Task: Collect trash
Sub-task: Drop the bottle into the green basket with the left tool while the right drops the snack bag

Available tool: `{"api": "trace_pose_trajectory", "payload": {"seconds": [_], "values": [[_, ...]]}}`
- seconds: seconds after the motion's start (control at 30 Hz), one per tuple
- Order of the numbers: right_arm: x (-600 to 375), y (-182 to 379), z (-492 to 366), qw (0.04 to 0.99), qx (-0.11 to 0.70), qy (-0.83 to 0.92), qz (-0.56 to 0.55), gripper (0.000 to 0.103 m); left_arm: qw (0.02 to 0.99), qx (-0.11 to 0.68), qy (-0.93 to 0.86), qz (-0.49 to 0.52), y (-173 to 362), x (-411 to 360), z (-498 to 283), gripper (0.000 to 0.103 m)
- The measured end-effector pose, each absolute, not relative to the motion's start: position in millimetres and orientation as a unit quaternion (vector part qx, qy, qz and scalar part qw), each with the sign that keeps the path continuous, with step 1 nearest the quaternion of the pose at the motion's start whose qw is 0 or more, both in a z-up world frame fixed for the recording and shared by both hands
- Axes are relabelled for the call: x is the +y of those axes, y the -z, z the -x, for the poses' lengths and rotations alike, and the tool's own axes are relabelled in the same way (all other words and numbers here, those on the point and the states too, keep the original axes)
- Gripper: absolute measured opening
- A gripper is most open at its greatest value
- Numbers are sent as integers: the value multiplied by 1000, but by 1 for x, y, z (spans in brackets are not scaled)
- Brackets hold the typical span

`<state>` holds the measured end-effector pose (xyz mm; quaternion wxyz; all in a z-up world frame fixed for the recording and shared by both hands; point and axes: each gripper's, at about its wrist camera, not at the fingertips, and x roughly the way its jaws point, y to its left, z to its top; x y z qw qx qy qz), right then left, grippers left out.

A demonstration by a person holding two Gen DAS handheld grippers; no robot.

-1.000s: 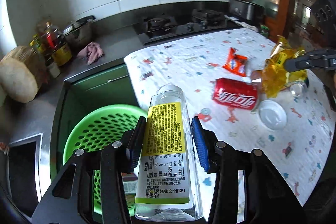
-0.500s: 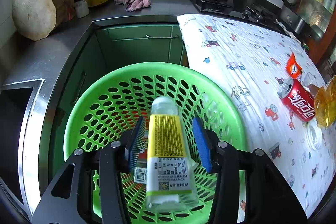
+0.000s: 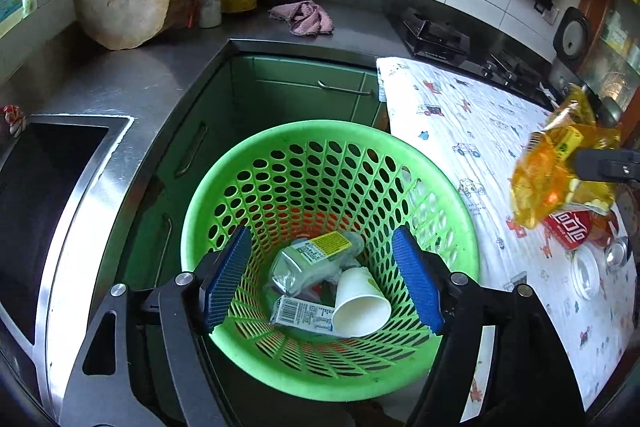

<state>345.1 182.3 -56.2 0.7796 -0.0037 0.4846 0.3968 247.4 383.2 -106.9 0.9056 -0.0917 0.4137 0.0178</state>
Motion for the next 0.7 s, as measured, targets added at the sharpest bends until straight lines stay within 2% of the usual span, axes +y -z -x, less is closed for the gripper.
{"api": "trace_pose_trajectory", "payload": {"seconds": [0.17,0.23,0.27,0.33,0.4,0.7], "values": [[216,76,-355,772,497,-396,10,29,908,404,-28,105,100,391,-225,76],[227,84,-358,770,502,-394,13,38,909,402,-30,108,99,391,-217,77],[231,87,-359,769,503,-394,14,48,909,402,-30,108,98,391,-213,77],[235,91,-359,769,503,-394,14,50,908,403,-33,107,98,390,-208,77],[236,92,-357,768,503,-397,11,58,908,403,-35,108,98,390,-202,79],[195,74,-338,781,485,-394,3,66,911,398,-24,106,87,372,-195,79]]}}
